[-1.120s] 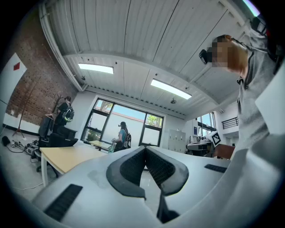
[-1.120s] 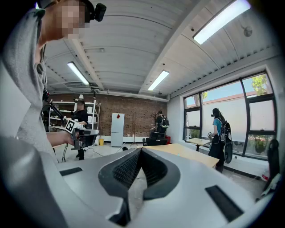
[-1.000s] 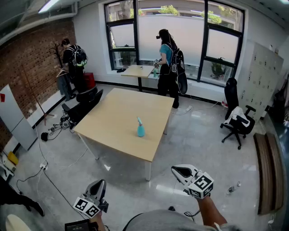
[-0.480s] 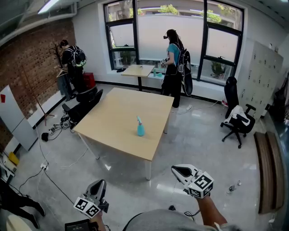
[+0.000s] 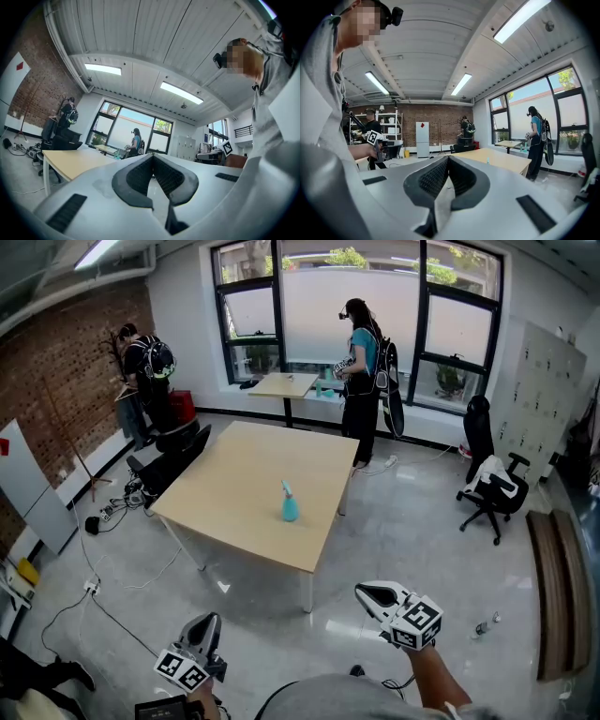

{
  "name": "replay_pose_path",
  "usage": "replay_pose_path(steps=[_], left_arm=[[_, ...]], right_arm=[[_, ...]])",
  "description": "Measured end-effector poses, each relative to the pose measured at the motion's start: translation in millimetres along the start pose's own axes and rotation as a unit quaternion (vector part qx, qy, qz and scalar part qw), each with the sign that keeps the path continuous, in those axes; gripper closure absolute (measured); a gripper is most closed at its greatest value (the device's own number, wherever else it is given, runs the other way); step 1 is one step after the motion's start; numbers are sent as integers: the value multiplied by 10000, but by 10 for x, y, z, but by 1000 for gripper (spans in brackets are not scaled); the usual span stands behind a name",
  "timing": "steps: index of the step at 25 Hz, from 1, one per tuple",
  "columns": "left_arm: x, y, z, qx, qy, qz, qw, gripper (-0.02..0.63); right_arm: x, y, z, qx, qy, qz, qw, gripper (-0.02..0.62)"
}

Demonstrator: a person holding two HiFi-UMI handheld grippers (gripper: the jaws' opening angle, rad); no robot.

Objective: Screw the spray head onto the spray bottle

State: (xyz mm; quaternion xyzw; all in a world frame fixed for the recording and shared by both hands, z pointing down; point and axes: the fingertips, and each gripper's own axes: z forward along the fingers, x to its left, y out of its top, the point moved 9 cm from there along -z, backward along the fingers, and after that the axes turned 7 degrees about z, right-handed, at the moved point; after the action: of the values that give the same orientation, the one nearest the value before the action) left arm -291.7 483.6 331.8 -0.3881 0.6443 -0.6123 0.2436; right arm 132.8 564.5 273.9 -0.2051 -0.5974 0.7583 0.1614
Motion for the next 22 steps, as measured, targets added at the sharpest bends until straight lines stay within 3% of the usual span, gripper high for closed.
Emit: replay_pose_path(steps=[22], left_arm=[[200,-190,116,162,59,-252,9995,601]], right_arm=[[-188,-117,245,126,-33,364,9993,590]])
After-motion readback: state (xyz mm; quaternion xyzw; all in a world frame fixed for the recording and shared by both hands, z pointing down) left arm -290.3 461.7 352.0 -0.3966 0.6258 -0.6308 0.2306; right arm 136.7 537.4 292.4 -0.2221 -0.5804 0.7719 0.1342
